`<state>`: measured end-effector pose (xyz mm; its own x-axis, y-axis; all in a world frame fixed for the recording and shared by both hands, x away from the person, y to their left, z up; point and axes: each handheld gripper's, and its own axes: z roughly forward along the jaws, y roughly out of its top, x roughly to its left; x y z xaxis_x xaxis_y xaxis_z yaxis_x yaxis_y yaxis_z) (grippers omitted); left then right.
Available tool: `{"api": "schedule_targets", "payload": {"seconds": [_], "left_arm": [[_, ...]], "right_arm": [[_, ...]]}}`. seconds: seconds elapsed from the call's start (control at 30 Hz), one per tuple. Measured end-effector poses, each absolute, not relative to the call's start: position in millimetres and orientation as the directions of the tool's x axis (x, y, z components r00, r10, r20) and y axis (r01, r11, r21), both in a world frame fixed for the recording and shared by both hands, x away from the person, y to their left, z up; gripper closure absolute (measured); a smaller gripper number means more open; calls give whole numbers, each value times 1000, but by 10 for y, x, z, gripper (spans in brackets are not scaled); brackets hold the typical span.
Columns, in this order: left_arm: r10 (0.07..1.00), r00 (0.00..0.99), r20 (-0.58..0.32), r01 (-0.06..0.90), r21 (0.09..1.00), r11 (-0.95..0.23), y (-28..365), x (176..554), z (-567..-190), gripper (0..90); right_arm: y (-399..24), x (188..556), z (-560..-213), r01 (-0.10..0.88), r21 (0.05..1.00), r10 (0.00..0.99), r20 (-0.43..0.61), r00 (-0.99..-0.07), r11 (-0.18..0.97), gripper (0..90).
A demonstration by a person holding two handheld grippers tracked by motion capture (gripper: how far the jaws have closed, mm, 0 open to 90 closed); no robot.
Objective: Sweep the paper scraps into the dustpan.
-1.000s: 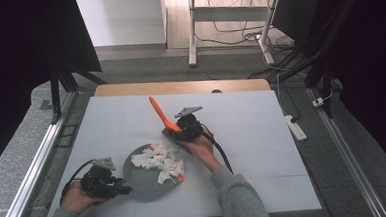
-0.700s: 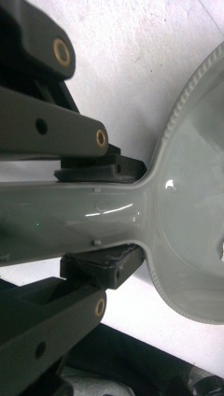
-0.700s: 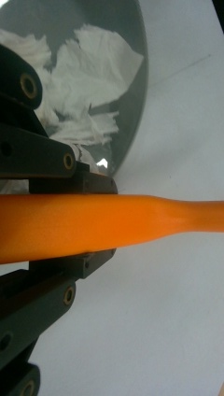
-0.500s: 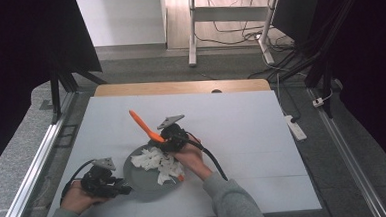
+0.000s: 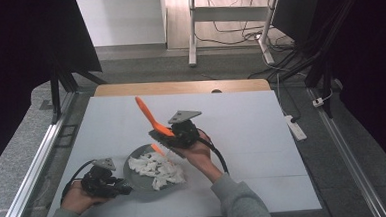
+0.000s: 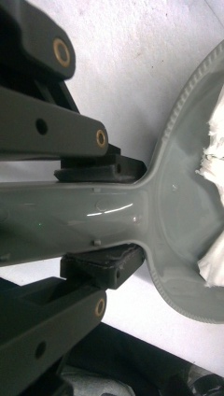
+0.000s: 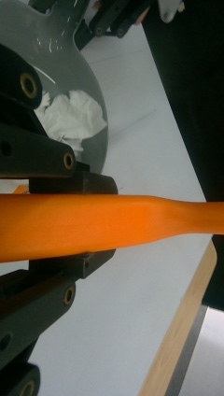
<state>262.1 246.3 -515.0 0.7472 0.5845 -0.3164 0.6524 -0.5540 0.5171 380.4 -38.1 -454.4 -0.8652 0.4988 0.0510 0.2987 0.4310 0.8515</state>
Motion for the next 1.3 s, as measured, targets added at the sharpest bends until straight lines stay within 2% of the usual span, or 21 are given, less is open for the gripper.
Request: {"api": "schedule_targets", "payload": {"seconds": [0.4, 0.67, 0.87, 1.3], "left_arm": [[580, 749, -320, 652, 514, -558, 2457, 2612, -5146, 612], [578, 751, -319, 649, 512, -562, 2444, 2598, -5139, 611], [577, 753, -316, 648, 512, -564, 2420, 2580, -5138, 611], [581, 750, -318, 651, 511, -561, 2356, 2544, -5135, 611]], "right_arm": [[-987, 3602, -4602, 385, 838, 617, 76, -783, 386, 703], [-1217, 3535, -4720, 473, 801, 696, 101, -710, 367, 703], [-1216, 3551, -4855, 513, 774, 719, 109, -686, 371, 703], [-907, 3461, -4993, 520, 747, 693, 110, -712, 415, 703]]}}
